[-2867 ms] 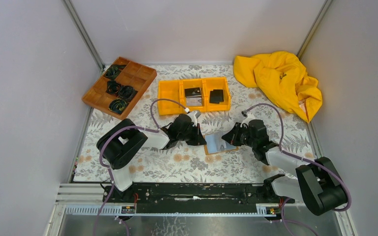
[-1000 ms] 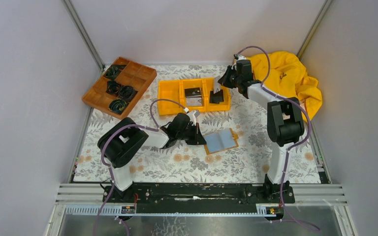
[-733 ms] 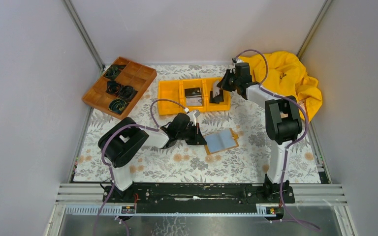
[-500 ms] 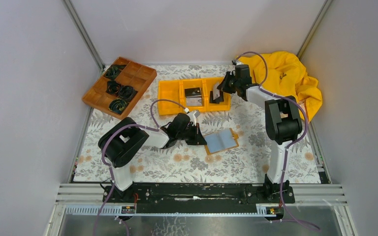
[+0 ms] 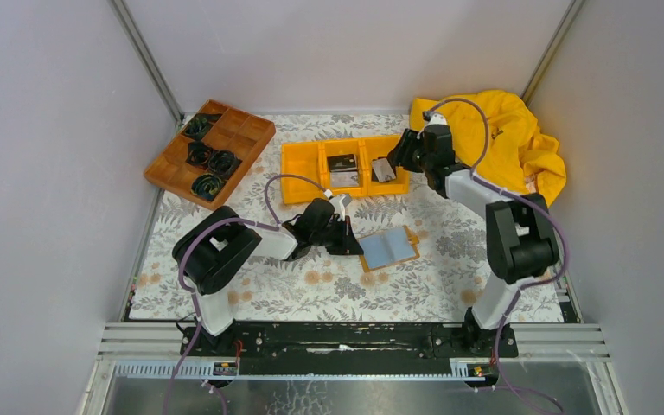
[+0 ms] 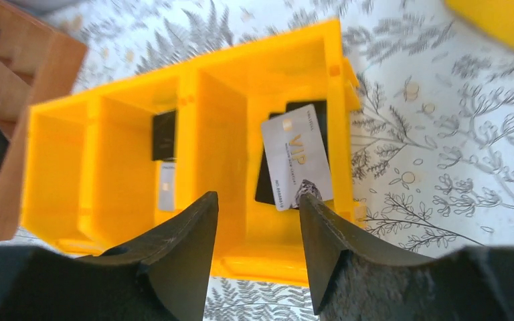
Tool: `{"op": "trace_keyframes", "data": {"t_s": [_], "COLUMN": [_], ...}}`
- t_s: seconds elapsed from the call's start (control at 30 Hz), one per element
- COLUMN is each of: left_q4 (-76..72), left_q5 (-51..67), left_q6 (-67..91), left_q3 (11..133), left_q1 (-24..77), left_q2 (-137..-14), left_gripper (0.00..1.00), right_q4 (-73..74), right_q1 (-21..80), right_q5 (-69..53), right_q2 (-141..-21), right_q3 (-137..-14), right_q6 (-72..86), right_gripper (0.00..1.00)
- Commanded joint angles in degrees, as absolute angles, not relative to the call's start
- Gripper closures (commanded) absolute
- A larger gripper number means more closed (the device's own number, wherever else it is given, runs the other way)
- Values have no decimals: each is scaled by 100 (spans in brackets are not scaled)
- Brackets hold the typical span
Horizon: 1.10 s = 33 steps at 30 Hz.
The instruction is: Take the credit cards out of the card holder
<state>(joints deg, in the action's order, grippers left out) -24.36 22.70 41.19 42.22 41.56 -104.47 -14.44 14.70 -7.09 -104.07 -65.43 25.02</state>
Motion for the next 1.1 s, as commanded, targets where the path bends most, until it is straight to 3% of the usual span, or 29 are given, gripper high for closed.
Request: {"op": "trace_keyframes", "data": {"t_s": [0.0, 0.27, 0.3, 0.37, 0.43, 0.57, 0.87, 0.9, 0.97, 1.07], "left_q4": [-1995, -2044, -2066, -2146, -2199, -2166, -2025, -2013, -2006, -1979], "left_q5": [2017, 1903, 1874, 1824, 1793, 1694, 1627, 1632, 1612, 1594], "left_q6": [3919, 3861, 3852, 3837, 3824, 3789, 3805, 3806, 3813, 3806], "left_q3": [4230, 4177, 4155, 4091, 4041, 4055, 4123, 4118, 4106, 4105], "left_q1": [4175, 4173, 4170, 4184, 4198, 4247, 4254, 4254, 4256, 4259], "left_q2": [-10610, -10474, -10434, -10341, -10258, -10214, -10298, -10298, -10292, -10282], "left_gripper": [99, 99, 99, 99, 99, 99, 100, 100, 100, 100], "right_q4": [-1993, -1735, -1804, -2023, -2012, -1527, -529, -498, -537, -772], "right_q1": [1689, 2026, 2029, 2026, 2029, 2113, 2643, 2645, 2649, 2645], "right_q5": [-190, 260, 345, 610, 674, 337, 780, 805, 741, 552], "right_q2": [-9349, -7629, -7372, -6797, -6302, -5610, -4615, -4635, -4743, -4973], "right_q3": [-6396, -4895, -4447, -3553, -2856, -2057, -1302, -1273, -1237, -1171], "right_q6": [2222, 2180, 2279, 2463, 2667, 3129, 3511, 3512, 3517, 3555], "right_gripper": [45, 52, 59, 94, 100, 100, 97, 93, 72, 60]}}
